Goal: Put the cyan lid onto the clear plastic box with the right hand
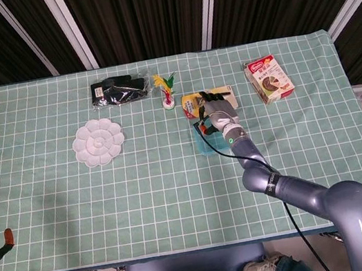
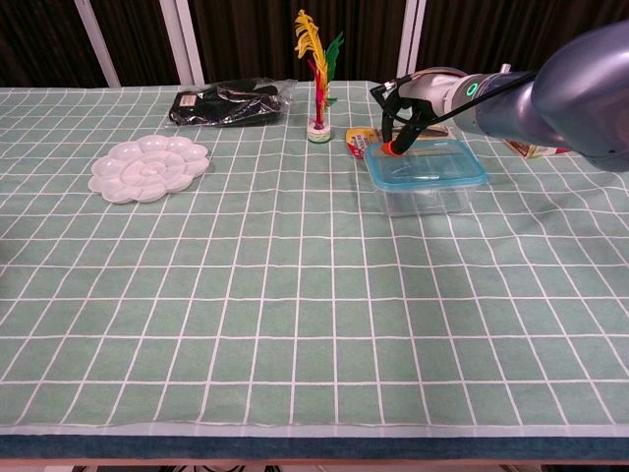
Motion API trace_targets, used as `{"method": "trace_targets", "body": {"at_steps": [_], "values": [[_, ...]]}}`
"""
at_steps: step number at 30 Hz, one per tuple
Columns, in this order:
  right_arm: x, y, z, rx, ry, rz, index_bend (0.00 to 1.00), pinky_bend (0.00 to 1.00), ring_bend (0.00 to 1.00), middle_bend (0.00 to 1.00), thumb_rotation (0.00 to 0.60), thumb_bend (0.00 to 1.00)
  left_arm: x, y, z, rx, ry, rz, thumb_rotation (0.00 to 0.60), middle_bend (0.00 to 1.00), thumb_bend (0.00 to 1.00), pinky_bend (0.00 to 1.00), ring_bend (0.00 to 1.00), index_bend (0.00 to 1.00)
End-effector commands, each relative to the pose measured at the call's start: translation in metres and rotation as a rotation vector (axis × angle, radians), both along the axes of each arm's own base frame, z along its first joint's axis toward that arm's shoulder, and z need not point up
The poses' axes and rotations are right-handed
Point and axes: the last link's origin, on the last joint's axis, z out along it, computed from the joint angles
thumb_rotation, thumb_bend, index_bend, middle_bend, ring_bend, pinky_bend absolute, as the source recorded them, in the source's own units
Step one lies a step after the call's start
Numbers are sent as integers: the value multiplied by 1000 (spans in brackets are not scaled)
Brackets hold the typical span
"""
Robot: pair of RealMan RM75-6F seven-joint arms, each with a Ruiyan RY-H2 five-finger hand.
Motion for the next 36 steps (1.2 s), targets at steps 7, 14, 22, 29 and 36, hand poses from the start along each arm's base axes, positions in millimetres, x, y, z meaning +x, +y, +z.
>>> {"method": "trace_targets", "body": {"at_steps": [7,14,22,29,36], "values": [[-3,2,-3,29,54,2,610,0,0,5,600,546,0,0,0,1,-1,-1,600,0,526,0,0,60],[-4,4,-9,45,73,-1,609,0,0,5,600,546,0,0,0,1,-2,-1,600,0,526,0,0,60],[-6,6,-13,57,83,-7,610,0,0,4,600,545,0,0,0,2,-1,-2,600,0,526,0,0,60],[8,-5,11,-46,3,7,403,0,0,2,600,546,0,0,0,1,-1,-3,600,0,526,0,0,60],[5,6,67,-197,-79,36,74,0,0,0,600,540,0,-1,0,2,1,-8,600,0,526,0,0,60]]}}
